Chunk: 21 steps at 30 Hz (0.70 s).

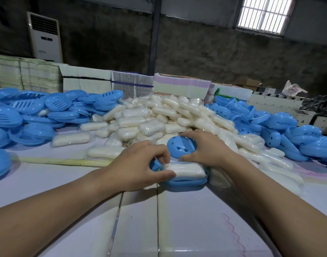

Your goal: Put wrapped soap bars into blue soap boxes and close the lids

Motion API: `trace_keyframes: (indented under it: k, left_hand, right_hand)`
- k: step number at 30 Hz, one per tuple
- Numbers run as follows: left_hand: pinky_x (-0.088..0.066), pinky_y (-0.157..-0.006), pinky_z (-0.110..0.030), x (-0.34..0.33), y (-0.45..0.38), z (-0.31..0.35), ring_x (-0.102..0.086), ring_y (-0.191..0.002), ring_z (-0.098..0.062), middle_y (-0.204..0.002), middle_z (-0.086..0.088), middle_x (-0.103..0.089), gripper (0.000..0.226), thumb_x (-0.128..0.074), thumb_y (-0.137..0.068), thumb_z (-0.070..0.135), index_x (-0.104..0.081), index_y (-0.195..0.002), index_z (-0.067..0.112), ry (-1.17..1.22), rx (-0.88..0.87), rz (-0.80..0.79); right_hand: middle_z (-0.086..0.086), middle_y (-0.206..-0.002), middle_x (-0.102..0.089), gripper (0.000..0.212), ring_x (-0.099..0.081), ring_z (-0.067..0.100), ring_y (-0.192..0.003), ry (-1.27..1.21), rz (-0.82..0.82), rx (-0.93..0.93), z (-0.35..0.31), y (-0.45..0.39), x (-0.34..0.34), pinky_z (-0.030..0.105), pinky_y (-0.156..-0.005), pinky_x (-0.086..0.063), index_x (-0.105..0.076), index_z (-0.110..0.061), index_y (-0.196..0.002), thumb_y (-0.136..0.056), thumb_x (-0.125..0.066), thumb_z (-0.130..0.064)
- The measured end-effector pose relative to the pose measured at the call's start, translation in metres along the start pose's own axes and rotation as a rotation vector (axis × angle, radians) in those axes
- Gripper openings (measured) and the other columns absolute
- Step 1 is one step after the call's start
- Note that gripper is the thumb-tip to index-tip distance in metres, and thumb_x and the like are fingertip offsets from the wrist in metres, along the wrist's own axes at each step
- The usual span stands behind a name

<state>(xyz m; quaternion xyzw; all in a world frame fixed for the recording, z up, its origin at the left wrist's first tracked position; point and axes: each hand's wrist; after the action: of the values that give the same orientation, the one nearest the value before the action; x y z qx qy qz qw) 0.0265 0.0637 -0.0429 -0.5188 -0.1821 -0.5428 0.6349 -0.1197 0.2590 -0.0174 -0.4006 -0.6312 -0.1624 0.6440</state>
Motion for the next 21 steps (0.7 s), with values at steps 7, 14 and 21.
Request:
trace_keyframes:
  k: [7, 14, 21]
  left_hand:
    - [-0.047, -0.079, -0.029, 0.0, -0.005, -0.001, -0.05, -0.091, -0.001, -0.08, 0.026, -0.053, 0.029, -0.07, -0.075, 0.061, -0.052, -0.084, 0.04, -0.074, 0.052, 0.073]
    - [-0.047, -0.079, -0.025, -0.002, -0.007, -0.005, -0.048, -0.099, 0.006, -0.085, 0.03, -0.054, 0.03, -0.07, -0.078, 0.062, -0.055, -0.093, 0.041, -0.031, 0.048, 0.051]
    - [-0.047, -0.093, -0.032, 0.008, -0.001, -0.018, -0.049, -0.113, 0.002, -0.112, 0.031, -0.059, 0.056, -0.072, -0.059, 0.071, -0.051, -0.108, 0.05, 0.13, 0.067, -0.089]
  right_hand:
    - [-0.017, -0.109, -0.061, 0.062, -0.058, 0.003, -0.092, -0.51, 0.178, -0.041, 0.008, 0.009, 0.025, 0.022, -0.076, -0.046, -0.061, -0.046, -0.12, -0.062, -0.079, -0.054]
    - [-0.031, -0.112, -0.059, 0.061, -0.054, -0.006, -0.101, -0.44, -0.226, 0.088, 0.002, 0.022, 0.034, 0.014, -0.08, -0.041, -0.064, -0.046, -0.119, -0.06, -0.079, -0.05]
    - [-0.033, -0.113, -0.055, 0.062, -0.053, -0.002, -0.103, -0.376, -0.262, 0.183, -0.006, 0.027, 0.035, 0.015, -0.078, -0.041, -0.059, -0.056, -0.112, -0.053, -0.078, -0.06]
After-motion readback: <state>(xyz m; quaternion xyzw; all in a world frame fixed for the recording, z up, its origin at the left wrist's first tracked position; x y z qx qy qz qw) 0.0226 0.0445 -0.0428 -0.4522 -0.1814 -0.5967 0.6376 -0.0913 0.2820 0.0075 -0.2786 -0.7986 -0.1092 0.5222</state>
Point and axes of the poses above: each hand's wrist, its own y-axis away from the middle knuckle, its own x-axis out of the back of the hand, z = x × y
